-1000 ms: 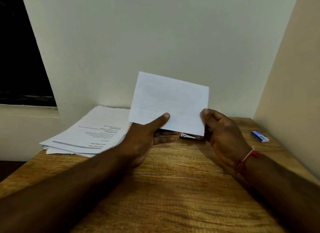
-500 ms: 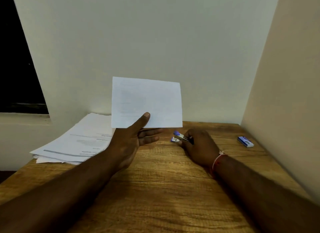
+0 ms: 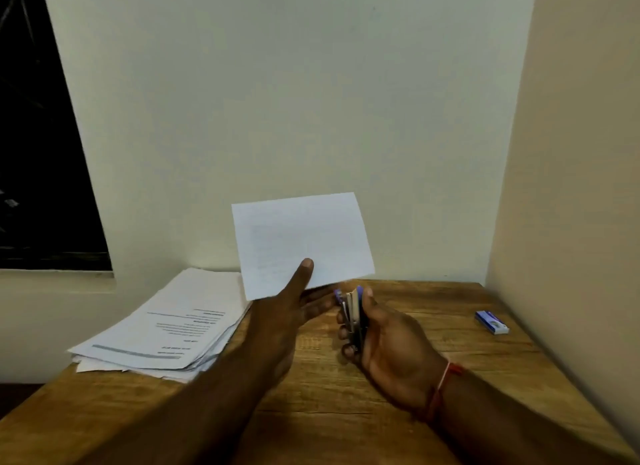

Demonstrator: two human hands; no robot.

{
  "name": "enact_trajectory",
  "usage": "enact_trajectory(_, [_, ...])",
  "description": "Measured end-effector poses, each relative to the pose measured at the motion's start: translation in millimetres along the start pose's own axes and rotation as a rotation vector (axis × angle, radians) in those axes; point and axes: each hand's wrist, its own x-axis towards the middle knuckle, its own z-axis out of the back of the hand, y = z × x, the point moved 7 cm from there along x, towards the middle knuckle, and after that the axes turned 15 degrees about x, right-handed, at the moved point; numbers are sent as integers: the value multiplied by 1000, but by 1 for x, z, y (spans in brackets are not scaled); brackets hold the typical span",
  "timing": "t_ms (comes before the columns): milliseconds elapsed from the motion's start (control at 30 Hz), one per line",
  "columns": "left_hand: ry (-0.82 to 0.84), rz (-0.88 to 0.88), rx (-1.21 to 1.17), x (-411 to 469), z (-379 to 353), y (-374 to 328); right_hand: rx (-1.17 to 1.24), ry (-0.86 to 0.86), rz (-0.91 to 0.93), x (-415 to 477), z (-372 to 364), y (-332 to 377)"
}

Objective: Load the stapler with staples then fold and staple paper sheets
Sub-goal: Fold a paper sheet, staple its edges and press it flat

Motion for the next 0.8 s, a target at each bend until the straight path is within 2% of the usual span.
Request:
enact_trajectory(200, [-37, -4, 105, 3, 9, 9, 61, -5, 73, 1, 3, 6])
enact_trajectory(500, [-18, -66, 203, -6, 11, -1, 47, 149, 66, -3, -8, 4])
enact_trajectory(800, [18, -29, 239, -6, 9, 4, 102, 106, 118, -2, -3, 15])
